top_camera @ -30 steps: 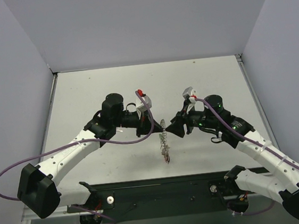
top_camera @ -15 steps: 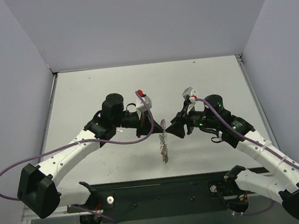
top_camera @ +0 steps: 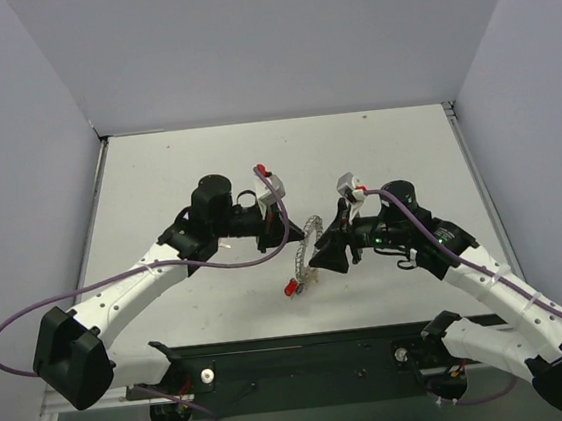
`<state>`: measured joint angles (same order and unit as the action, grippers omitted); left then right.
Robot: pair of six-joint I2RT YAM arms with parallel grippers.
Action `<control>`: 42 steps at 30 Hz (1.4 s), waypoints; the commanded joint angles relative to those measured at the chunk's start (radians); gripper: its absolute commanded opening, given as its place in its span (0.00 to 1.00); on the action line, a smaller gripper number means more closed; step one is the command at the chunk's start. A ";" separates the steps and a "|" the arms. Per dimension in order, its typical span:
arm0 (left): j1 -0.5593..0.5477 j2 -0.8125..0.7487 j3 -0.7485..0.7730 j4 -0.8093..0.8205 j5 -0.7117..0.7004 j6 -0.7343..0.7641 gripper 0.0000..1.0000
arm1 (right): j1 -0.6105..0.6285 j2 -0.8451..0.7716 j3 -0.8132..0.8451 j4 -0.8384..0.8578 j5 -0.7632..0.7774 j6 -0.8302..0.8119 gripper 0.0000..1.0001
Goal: Put the keys on the keyring
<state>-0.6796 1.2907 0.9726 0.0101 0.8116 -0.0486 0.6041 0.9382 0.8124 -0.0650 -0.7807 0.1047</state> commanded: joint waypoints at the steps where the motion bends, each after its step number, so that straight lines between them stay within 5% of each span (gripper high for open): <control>1: 0.002 0.001 0.035 0.082 -0.025 -0.004 0.00 | 0.006 -0.018 0.047 0.024 -0.092 0.003 0.52; 13: 0.002 -0.016 0.029 0.082 0.014 0.009 0.00 | -0.026 -0.059 0.034 0.040 0.046 0.003 0.46; 24: 0.000 0.001 0.037 0.097 0.156 0.003 0.00 | -0.044 -0.030 0.051 0.097 0.008 0.018 0.45; 42: 0.000 -0.005 0.040 0.102 0.158 -0.011 0.00 | -0.041 0.020 0.031 0.186 -0.015 0.075 0.36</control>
<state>-0.6796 1.2999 0.9726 0.0246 0.9333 -0.0486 0.5632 0.9466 0.8219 0.0402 -0.7528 0.1627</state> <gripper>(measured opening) 0.022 0.370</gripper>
